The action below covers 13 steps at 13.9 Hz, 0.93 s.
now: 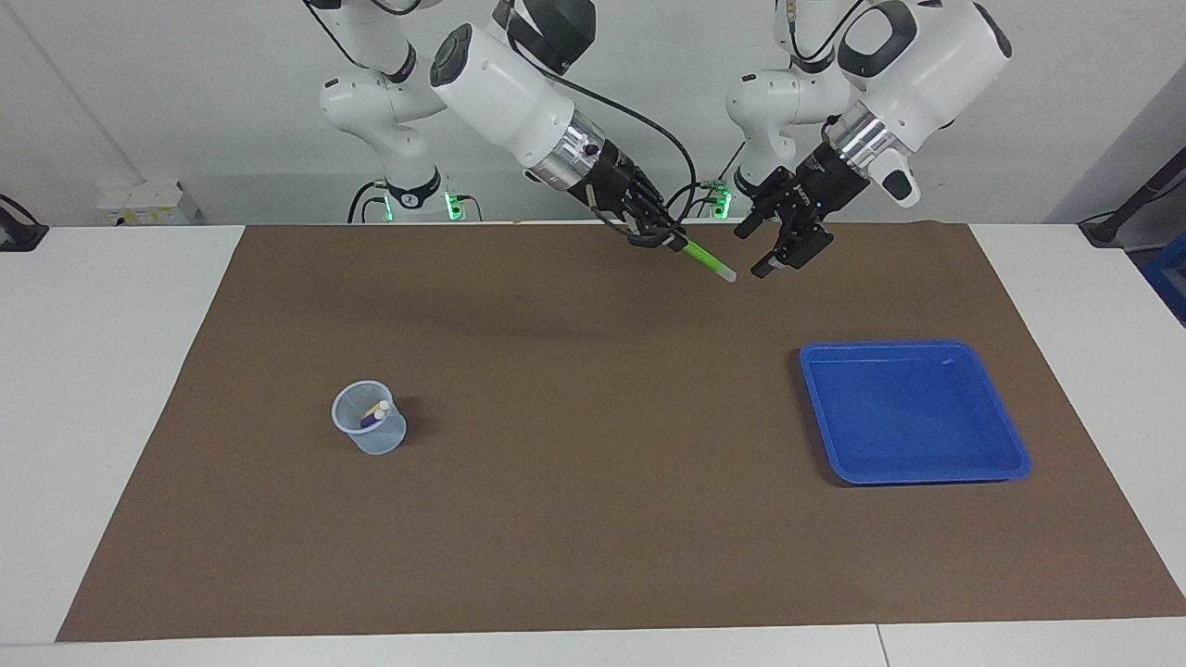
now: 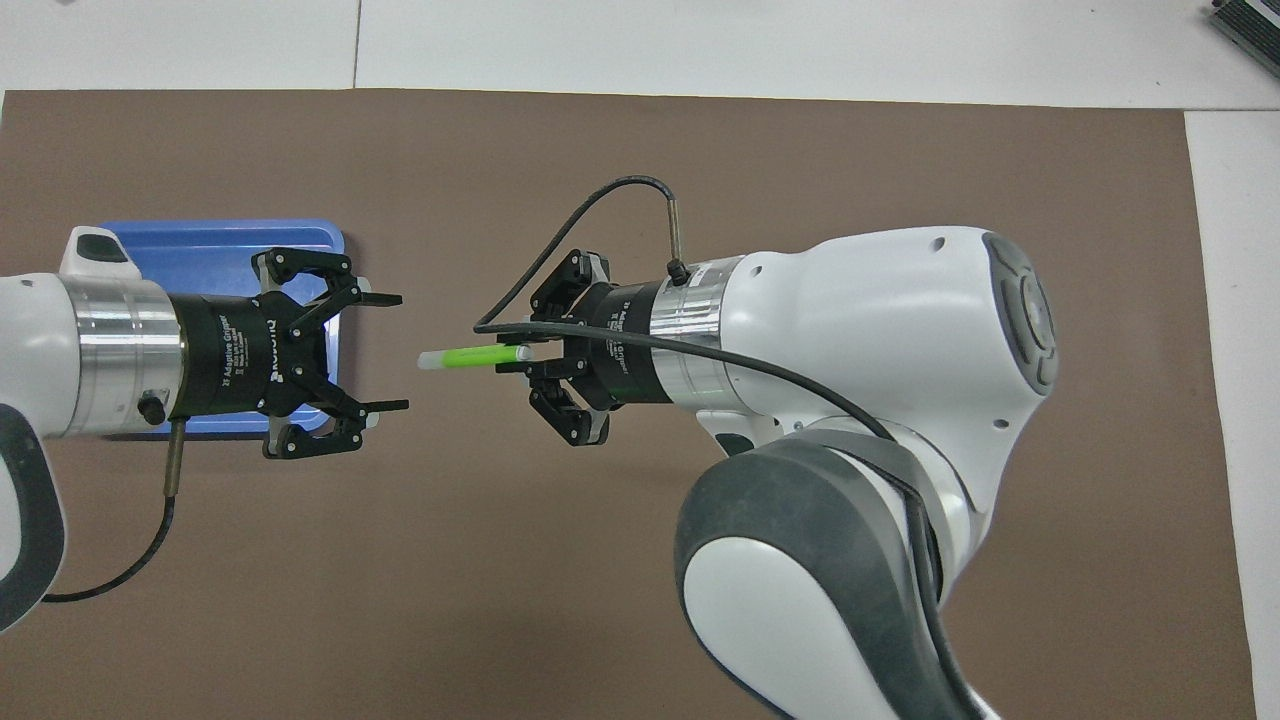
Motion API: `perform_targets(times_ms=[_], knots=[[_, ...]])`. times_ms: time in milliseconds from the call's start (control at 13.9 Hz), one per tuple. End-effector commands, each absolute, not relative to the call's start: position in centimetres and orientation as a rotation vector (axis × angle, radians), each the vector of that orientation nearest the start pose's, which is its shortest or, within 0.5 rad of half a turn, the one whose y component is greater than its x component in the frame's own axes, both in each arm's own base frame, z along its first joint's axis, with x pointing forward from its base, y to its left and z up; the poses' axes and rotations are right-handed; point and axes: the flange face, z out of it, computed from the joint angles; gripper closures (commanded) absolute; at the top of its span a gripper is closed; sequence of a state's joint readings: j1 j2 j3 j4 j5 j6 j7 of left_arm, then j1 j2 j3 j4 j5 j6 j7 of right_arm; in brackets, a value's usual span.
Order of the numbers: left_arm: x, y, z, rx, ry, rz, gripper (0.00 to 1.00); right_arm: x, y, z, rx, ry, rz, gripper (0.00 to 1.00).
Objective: Right arm passes pens to left for tray arrangement
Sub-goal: 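Close the left gripper on the green pen beside the right gripper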
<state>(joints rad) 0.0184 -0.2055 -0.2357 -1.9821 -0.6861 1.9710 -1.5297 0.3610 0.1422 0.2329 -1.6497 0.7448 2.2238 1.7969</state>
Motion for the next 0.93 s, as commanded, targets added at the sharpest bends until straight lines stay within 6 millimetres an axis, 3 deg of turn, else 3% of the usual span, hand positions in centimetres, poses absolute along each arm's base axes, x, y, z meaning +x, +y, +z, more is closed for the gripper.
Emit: perform_targets(times_ms=[0, 287, 502, 574, 861], knots=[[48.8, -16.3, 58.3, 1.848, 1.776, -0.467, 0.17, 52.7, 37.0, 58.6, -1.740, 1.710, 0.638, 1.00], [48.7, -17.3, 57.6, 1.835, 1.774, -0.434, 0.20, 52.6, 37.2, 58.6, -1.755, 1.707, 0.624, 1.00], [47.6, -19.1, 56.9, 1.843, 1.757, -0.409, 0.21, 52.5, 37.2, 58.5, -1.756, 1.707, 0.623, 1.00], [47.6, -19.1, 56.7, 1.828, 1.762, -0.392, 0.21, 51.9, 38.1, 58.5, -1.772, 1.692, 0.627, 1.00], [47.3, -20.3, 56.5, 1.829, 1.741, -0.369, 0.27, 51.8, 38.4, 58.5, -1.766, 1.684, 0.617, 1.00]])
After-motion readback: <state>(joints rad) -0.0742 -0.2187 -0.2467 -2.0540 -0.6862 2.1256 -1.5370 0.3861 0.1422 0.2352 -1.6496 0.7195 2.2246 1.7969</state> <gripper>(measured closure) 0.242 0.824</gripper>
